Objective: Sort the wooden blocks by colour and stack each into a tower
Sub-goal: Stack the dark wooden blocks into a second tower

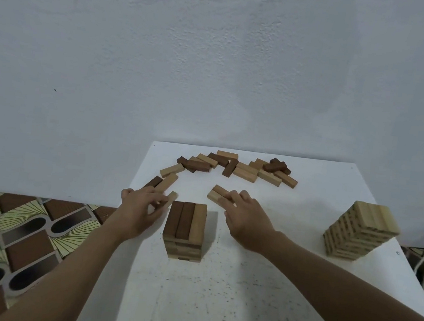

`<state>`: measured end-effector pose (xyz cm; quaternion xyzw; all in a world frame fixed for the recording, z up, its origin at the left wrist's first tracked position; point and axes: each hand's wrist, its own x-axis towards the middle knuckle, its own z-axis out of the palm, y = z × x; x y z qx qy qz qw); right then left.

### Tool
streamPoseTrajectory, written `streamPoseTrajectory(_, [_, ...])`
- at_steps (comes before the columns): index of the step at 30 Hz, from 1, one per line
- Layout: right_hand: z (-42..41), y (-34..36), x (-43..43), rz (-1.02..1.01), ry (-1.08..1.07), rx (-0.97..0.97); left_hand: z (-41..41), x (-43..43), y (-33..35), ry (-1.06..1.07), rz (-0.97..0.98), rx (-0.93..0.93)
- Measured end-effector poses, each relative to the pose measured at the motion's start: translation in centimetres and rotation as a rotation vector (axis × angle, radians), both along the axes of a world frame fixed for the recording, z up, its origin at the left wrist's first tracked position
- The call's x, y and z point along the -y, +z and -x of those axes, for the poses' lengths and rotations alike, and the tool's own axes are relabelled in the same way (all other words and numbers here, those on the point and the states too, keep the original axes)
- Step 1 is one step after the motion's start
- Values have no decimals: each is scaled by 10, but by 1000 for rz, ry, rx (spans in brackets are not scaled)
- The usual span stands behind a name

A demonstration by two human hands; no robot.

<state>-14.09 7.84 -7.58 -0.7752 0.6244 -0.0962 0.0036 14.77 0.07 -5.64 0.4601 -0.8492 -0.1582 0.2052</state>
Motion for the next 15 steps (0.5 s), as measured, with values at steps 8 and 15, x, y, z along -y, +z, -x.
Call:
streamPoseTrajectory(8, [0, -4, -59, 158, -113, 52, -30, -65, -7, 137, -49, -135])
streamPoseTrajectory(15, [3, -8, -102, 227, -116, 71, -44, -122, -10, 122, 11, -150])
